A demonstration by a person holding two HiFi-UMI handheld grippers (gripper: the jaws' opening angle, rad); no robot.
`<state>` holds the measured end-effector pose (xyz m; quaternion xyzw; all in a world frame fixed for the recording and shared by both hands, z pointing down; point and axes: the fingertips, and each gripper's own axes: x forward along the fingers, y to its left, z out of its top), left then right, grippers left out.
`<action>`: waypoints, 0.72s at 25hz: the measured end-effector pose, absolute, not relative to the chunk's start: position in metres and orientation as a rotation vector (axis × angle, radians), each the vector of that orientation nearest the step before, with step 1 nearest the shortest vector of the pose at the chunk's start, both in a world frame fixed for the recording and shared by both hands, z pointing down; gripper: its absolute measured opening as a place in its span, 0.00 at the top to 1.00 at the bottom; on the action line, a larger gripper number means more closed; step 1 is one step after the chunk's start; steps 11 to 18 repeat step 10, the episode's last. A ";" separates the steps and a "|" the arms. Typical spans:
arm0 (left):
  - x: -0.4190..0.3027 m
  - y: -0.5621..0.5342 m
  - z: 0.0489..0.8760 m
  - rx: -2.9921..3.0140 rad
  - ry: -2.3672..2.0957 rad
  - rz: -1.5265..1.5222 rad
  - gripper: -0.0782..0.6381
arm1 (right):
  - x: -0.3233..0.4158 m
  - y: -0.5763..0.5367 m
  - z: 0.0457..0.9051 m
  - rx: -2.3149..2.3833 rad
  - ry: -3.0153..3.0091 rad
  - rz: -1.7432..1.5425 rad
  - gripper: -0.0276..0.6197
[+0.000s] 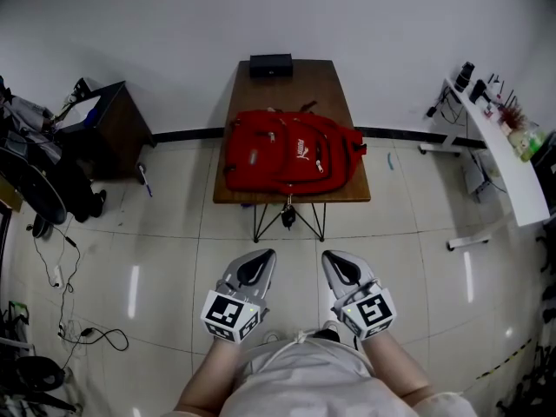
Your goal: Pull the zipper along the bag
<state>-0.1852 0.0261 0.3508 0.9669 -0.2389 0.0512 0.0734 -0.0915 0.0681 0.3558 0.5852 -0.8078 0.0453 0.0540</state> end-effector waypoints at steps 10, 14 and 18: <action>-0.183 0.030 0.348 2.962 -0.716 0.196 0.88 | -0.095 0.067 0.357 1.744 -2.460 0.115 0.95; -0.183 0.030 0.348 2.962 -0.716 0.196 0.88 | -0.095 0.067 0.357 1.744 -2.460 0.115 0.95; -0.183 0.030 0.348 2.962 -0.716 0.196 0.88 | -0.095 0.067 0.357 1.744 -2.460 0.115 0.95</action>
